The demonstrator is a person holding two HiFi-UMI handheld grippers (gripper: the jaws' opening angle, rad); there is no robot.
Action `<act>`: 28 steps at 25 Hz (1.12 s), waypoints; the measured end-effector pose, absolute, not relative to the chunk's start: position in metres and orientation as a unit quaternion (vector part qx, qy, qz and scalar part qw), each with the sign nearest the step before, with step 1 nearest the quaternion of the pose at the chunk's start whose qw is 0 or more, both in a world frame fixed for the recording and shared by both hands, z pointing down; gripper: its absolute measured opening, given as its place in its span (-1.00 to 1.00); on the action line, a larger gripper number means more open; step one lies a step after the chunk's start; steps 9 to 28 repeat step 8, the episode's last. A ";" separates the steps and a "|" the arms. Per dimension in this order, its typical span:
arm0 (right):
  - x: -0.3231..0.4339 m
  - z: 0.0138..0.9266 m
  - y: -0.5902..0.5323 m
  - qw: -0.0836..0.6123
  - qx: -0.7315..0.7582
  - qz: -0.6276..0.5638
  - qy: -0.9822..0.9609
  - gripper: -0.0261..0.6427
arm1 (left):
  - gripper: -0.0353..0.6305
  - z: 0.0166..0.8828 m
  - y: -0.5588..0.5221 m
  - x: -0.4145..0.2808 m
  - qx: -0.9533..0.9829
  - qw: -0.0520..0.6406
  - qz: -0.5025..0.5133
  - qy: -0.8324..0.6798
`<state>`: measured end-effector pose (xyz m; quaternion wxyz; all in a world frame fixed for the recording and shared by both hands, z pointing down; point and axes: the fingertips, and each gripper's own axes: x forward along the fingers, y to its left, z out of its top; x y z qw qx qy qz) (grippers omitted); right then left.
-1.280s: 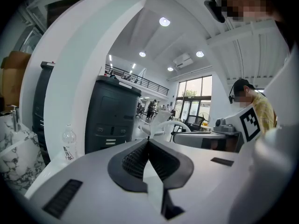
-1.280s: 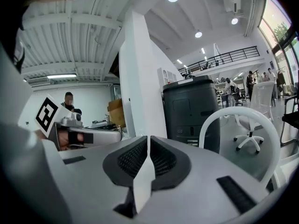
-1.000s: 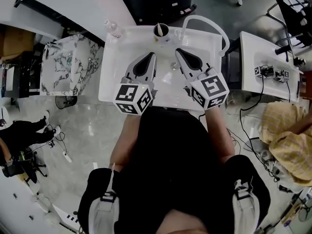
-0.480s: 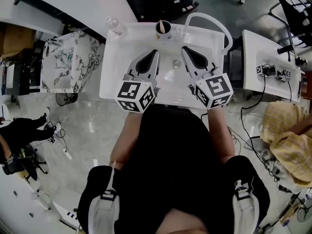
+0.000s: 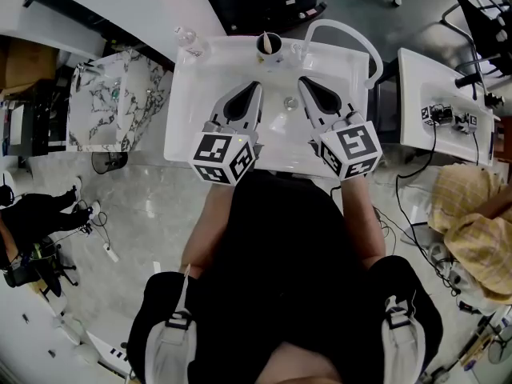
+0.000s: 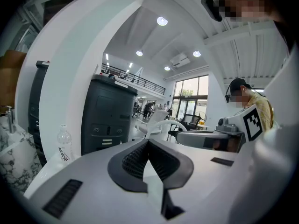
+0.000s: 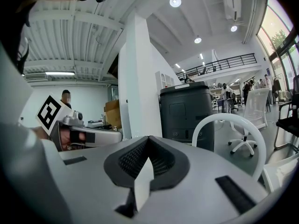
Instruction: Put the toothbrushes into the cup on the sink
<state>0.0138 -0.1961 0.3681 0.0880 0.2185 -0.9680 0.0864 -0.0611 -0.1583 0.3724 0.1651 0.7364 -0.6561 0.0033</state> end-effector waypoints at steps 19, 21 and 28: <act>0.011 0.367 -0.190 0.090 0.215 0.082 -0.969 -0.83 | -0.85 0.373 -0.154 -0.062 0.736 0.167 0.003 -0.656; 0.011 0.367 -0.190 0.090 0.215 0.082 -0.969 -0.83 | -0.85 0.373 -0.154 -0.062 0.736 0.167 0.003 -0.656; 0.011 0.367 -0.190 0.090 0.215 0.082 -0.969 -0.83 | -0.85 0.373 -0.154 -0.062 0.736 0.167 0.003 -0.656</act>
